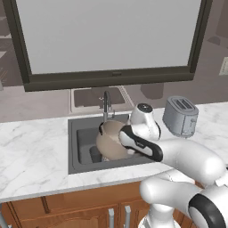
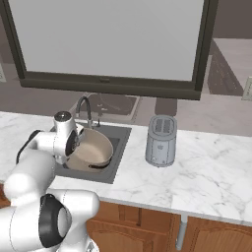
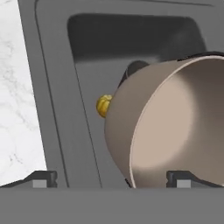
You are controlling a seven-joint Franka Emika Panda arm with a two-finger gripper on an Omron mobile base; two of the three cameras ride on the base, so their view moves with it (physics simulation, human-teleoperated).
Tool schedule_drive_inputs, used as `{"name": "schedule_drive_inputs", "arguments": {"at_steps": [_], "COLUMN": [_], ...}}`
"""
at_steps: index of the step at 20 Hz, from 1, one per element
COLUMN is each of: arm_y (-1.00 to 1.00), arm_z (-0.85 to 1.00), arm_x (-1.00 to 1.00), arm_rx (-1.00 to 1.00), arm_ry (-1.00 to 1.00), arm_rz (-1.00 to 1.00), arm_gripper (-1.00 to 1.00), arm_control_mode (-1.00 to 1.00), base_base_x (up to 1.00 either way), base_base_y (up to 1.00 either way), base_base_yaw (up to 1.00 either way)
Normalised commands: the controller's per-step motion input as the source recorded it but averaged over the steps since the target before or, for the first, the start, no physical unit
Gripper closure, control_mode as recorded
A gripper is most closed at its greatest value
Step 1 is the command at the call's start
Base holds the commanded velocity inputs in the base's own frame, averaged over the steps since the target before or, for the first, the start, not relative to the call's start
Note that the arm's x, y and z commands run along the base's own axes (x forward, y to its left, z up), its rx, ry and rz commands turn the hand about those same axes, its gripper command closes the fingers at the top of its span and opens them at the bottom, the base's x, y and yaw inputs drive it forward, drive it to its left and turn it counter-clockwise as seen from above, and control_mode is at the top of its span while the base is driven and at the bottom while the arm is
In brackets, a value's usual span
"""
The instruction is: Pick the pot and glass cup and place them in the sink. Then turn on the water.
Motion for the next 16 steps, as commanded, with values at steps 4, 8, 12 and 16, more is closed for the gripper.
{"name": "schedule_drive_inputs", "arguments": {"at_steps": [4, 8, 12, 16], "arm_y": [-0.04, -0.03, -0.01, -0.05], "arm_z": [0.27, 0.24, 0.22, 0.20], "arm_x": [0.00, 0.00, 0.00, 0.00], "arm_rx": [0.12, 0.12, 0.12, 0.13], "arm_ry": [-0.06, -0.04, -0.02, 0.00], "arm_rz": [0.00, 0.00, -0.01, -0.01], "arm_gripper": [-1.00, -1.00, -1.00, -1.00], "arm_control_mode": [-1.00, -1.00, -1.00, -1.00], "base_base_x": [0.00, 0.00, 0.00, 0.00], "base_base_y": [0.00, 0.00, 0.00, 0.00], "base_base_yaw": [0.00, 0.00, 0.00, 0.00]}}
